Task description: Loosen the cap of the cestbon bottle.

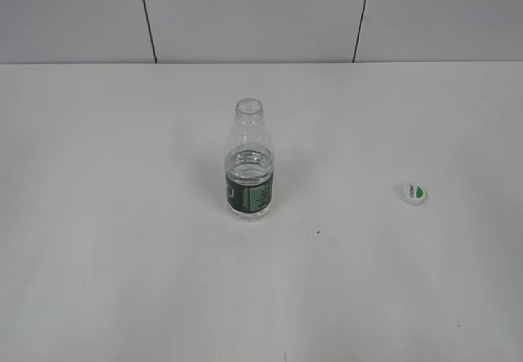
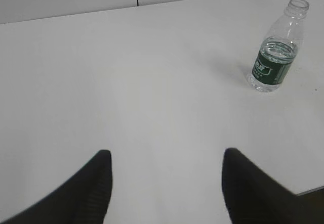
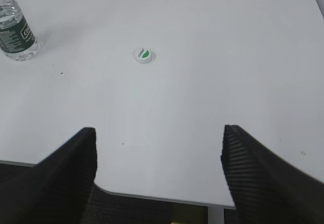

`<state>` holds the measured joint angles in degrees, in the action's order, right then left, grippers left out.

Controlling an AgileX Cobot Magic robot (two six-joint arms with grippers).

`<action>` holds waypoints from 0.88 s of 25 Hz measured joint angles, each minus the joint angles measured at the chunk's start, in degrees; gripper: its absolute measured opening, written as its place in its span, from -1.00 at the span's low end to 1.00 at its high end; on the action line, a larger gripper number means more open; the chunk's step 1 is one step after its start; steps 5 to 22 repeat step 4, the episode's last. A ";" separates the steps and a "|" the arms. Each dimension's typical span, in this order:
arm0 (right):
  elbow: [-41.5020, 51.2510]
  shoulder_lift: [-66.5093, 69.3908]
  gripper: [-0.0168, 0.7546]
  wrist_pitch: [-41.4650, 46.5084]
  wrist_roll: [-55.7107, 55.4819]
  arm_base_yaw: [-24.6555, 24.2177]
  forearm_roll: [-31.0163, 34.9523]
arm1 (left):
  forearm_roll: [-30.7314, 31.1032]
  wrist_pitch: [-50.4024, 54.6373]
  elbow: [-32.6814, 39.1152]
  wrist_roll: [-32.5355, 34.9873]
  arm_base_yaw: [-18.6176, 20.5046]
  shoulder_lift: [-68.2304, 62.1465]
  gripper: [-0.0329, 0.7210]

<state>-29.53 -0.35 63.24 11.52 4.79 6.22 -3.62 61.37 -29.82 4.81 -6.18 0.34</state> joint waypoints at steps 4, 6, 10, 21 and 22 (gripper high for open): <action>0.00 0.00 0.57 -0.04 0.00 0.00 0.00 | 0.00 0.00 0.00 0.00 0.00 0.00 0.16; 0.00 0.00 0.57 -0.04 0.00 0.00 0.00 | 0.00 0.00 0.00 0.00 0.00 0.00 0.16; 0.00 0.00 0.57 -0.04 0.00 0.00 0.00 | 0.00 0.00 0.00 0.00 0.00 0.00 0.16; 0.00 0.00 0.57 -0.04 0.00 0.00 0.00 | 0.00 0.00 0.00 0.00 0.00 0.00 0.16; 0.00 0.00 0.57 -0.04 0.00 0.00 0.00 | 0.00 0.00 0.00 0.00 0.00 0.00 0.16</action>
